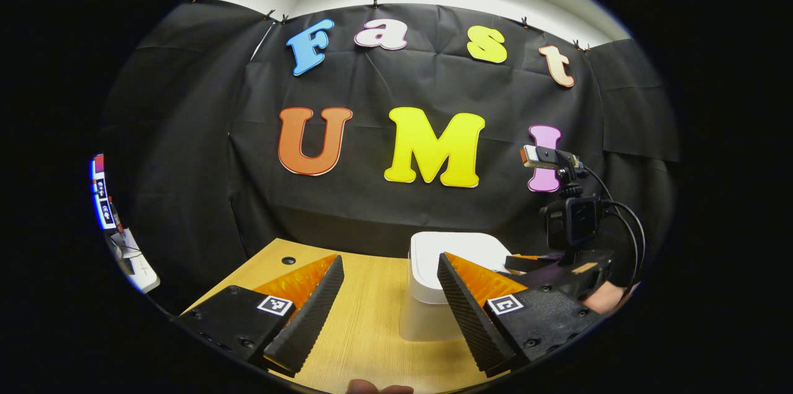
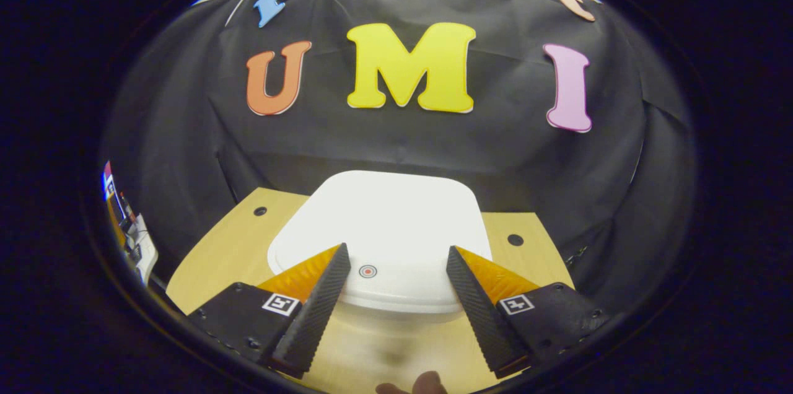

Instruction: Press the lid of the desktop garbage bin to open it, pick up the crumpled paper on the desktop and throw it into the bin, then pick up the pop can on the desktop and drop it into the bin, and finally close the garbage bin lid.

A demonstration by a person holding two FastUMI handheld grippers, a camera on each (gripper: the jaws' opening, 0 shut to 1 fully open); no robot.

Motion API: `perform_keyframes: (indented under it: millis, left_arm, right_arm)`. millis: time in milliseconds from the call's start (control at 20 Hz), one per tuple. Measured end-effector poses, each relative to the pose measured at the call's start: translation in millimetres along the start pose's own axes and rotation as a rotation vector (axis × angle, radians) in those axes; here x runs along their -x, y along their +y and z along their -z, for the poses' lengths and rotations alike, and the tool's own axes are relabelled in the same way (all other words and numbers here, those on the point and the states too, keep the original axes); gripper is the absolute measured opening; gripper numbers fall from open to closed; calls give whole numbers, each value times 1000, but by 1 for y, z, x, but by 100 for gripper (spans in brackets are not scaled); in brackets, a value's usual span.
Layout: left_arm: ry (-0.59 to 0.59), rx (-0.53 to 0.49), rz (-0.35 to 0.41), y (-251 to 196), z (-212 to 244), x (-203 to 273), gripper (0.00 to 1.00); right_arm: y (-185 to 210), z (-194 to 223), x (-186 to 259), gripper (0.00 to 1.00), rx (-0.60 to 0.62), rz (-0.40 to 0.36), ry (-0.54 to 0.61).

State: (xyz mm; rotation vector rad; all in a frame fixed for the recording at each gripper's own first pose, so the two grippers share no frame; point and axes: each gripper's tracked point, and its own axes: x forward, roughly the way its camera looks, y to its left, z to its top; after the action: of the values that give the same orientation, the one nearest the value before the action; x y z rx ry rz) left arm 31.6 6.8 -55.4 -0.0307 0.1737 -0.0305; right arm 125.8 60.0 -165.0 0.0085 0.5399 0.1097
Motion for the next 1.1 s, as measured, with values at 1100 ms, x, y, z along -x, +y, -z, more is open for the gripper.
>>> perform_keyframes:
  millis: [1100]
  left_arm:
    - [-155, -18, 9, -26, -83, -15, 98]
  right_arm:
    - [-104, -112, 165, 96, -88, 123, -465]
